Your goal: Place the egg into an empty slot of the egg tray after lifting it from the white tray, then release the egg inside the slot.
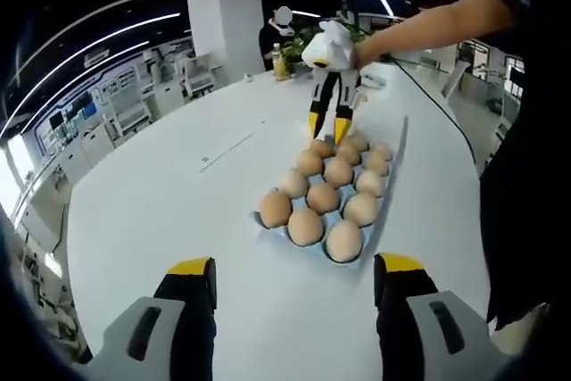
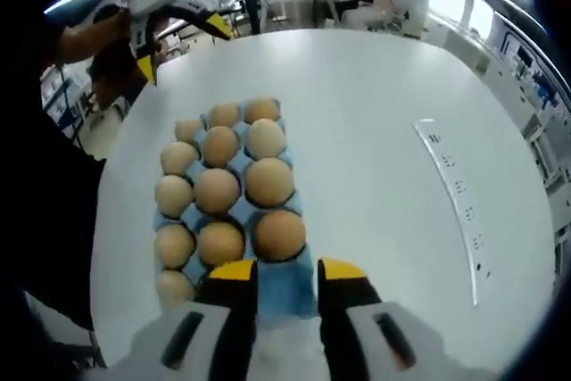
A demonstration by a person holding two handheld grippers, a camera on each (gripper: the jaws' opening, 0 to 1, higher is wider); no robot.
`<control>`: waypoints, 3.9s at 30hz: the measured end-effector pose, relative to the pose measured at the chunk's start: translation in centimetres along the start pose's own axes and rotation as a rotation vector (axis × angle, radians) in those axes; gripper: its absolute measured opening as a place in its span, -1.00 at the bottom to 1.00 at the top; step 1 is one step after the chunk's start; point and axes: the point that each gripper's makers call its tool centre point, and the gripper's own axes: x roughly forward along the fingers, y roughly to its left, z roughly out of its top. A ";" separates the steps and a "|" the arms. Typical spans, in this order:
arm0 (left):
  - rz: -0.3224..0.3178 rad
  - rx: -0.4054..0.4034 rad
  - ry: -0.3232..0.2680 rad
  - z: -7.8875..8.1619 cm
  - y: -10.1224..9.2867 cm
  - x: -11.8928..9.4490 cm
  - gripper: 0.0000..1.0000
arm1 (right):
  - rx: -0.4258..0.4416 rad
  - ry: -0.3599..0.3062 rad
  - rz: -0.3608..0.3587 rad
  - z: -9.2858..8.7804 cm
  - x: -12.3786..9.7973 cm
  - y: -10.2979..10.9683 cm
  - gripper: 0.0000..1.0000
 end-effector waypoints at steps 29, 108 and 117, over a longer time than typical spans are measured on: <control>-0.024 0.009 0.013 0.8 -0.7 1.2 0.44 | 0.190 0.064 -0.154 -11.8 -6.7 -1.0 -0.47; -0.016 0.012 0.054 0.9 -0.7 1.5 0.42 | 0.266 0.254 -0.326 -20.6 -16.2 -3.4 -0.53; -0.015 0.012 0.044 1.0 -0.8 1.3 0.42 | 0.220 0.213 -0.295 -17.7 -14.7 -2.7 -0.53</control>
